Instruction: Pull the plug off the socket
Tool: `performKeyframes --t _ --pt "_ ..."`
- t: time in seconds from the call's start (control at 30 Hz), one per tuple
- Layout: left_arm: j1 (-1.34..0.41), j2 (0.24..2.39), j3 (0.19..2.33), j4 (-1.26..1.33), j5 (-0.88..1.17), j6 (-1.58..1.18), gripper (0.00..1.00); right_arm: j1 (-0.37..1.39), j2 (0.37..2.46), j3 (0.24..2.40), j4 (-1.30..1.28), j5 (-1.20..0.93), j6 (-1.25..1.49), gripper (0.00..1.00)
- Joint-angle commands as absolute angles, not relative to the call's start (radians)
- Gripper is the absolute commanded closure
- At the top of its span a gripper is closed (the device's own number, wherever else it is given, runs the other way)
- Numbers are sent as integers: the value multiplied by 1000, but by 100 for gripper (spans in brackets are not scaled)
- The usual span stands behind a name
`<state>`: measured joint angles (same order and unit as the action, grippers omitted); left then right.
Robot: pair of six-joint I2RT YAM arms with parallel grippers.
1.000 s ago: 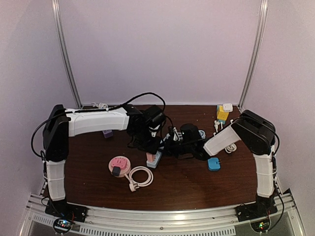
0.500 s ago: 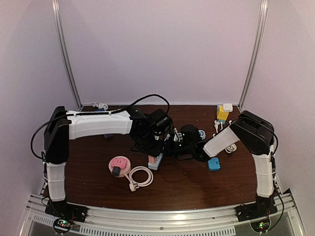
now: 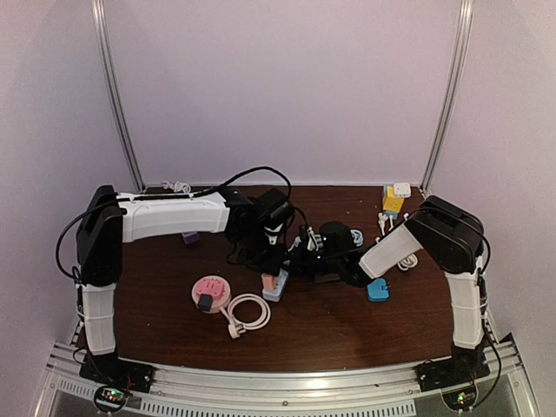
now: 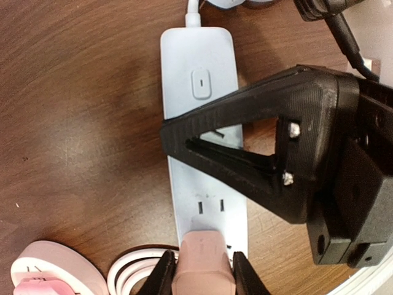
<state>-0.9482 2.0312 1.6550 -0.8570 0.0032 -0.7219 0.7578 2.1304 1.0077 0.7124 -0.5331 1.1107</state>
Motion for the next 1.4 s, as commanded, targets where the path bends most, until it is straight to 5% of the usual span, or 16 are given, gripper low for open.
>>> performKeyframes --t 0.0,0.3,0.63,0.83,1.2,1.37 --pt "-984 1997 1720 -710 -93 -662 100 761 2229 937 440 -509 1104 100" --pt "-1051 1953 1653 -654 -217 -650 100 749 2246 924 488 -533 1136 100" --pt "-969 1908 1590 -603 -13 -718 100 752 2211 951 395 -465 1073 100" --pt "-954 1876 1598 -638 -61 -690 100 759 2171 962 380 -469 1036 100" --pt "-848 1619 1402 -739 -393 -762 100 757 1991 1072 249 -466 878 100" --pt "-785 1509 1290 -846 -614 -830 100 758 1914 1144 151 -432 780 87"
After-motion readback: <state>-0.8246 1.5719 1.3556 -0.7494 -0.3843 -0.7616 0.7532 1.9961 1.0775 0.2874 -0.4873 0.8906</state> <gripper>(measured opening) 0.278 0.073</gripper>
